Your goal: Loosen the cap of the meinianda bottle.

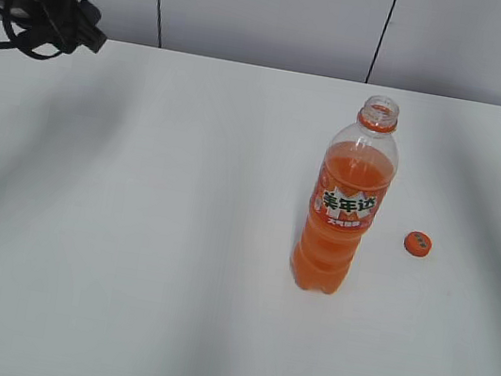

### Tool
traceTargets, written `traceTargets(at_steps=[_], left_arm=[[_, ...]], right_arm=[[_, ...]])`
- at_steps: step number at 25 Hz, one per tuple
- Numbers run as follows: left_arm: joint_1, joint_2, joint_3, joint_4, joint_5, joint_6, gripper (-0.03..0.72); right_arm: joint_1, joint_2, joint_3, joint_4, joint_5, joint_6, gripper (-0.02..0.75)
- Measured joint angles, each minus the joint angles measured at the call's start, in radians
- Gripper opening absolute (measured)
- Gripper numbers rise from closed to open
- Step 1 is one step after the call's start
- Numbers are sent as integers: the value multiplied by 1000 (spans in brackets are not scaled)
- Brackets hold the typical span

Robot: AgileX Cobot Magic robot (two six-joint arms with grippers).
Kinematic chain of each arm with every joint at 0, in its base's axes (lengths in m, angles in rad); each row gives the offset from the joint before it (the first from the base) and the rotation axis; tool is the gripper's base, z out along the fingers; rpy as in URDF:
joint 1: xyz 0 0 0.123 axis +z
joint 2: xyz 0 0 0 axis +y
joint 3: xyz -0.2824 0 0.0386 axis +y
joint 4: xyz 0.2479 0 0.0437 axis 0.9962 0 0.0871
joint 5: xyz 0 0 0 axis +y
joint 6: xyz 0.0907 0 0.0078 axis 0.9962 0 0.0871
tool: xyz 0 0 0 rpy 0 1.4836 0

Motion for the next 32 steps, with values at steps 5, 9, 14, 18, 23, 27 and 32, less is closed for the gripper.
traceTargets(at_steps=[5, 9, 14, 18, 23, 27, 32], left_arm=[[8, -45, -57, -406, 260, 395, 542], [36, -46, -171, -619, 506, 555, 542], [89, -64, -272, -776, 702, 643, 541], [126, -124, -278, -850, 732, 674, 541], [145, -243, -278, -864, 736, 677, 541], [146, -343, -258, -872, 737, 677, 541], [146, -522, -115, -902, 732, 677, 541]], right_arm=[[0, -21, -84, 37, 96, -83, 595], [0, -69, -102, 102, 101, -130, 595], [0, -173, -102, 217, 105, -138, 594], [0, -258, -104, 250, 106, -138, 594], [0, -348, -104, 239, 106, -139, 594], [0, -420, -48, 239, 106, -140, 593], [0, -536, 131, 239, 106, -140, 593]])
